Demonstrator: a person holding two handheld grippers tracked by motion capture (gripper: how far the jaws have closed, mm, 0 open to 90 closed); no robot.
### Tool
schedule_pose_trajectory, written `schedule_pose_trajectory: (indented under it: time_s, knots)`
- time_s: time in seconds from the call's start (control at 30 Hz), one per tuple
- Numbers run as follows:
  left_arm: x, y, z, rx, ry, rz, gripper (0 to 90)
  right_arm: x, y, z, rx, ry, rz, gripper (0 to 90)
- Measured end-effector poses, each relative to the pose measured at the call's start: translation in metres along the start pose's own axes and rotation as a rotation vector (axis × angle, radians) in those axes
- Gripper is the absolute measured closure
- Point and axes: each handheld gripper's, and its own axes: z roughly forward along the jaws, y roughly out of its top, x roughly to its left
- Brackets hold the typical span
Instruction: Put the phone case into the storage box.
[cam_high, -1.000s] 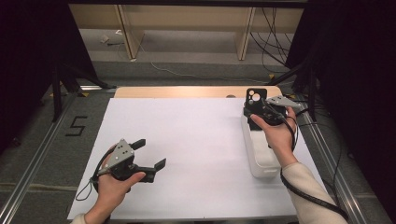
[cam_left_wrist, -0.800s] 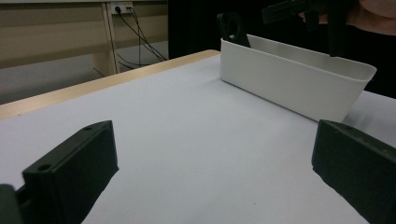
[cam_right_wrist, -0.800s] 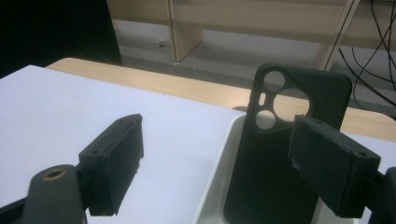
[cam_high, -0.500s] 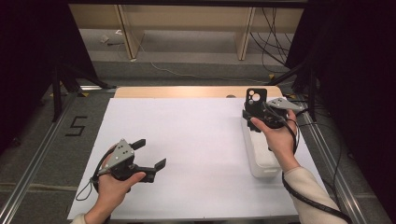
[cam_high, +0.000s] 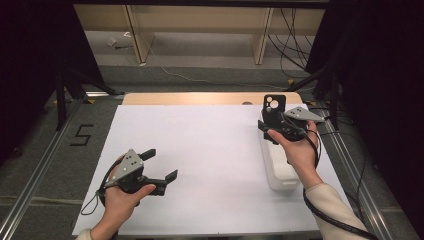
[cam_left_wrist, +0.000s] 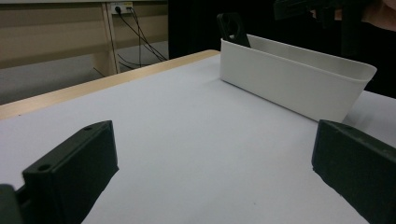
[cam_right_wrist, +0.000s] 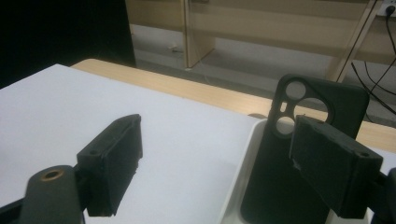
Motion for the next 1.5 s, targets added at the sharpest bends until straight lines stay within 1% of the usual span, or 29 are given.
schedule_pose_trajectory:
  time_s: [0.33, 0.43, 0.53, 0.77, 1.07, 1.33, 1.5]
  knots:
    - [0.0, 0.0, 0.0, 0.002, 0.0, -0.001, 0.0, 0.007, -0.002, -0.006, -0.005, 0.025, -0.026, 18.0]
    - [0.0, -0.001, 0.001, 0.003, 0.001, -0.006, 0.0, 0.009, -0.004, -0.008, -0.004, 0.031, -0.027, 18.0]
    - [0.0, 0.0, 0.0, 0.002, 0.001, -0.001, 0.0, 0.01, -0.005, -0.01, -0.005, 0.04, -0.031, 18.0]
    - [0.0, 0.0, 0.0, 0.003, 0.001, 0.0, 0.0, 0.017, -0.007, -0.014, -0.015, 0.058, -0.06, 17.6]
    - [0.0, 0.0, 0.0, 0.005, 0.002, -0.001, 0.0, 0.021, -0.011, -0.02, -0.02, 0.087, -0.072, 17.2]
    - [0.0, 0.0, 0.0, 0.004, 0.006, -0.002, 0.0, 0.022, -0.016, -0.031, -0.031, 0.116, -0.081, 17.3]
    - [0.001, 0.0, -0.001, 0.001, 0.007, -0.001, 0.0, 0.024, -0.022, -0.041, -0.044, 0.138, -0.093, 17.5]
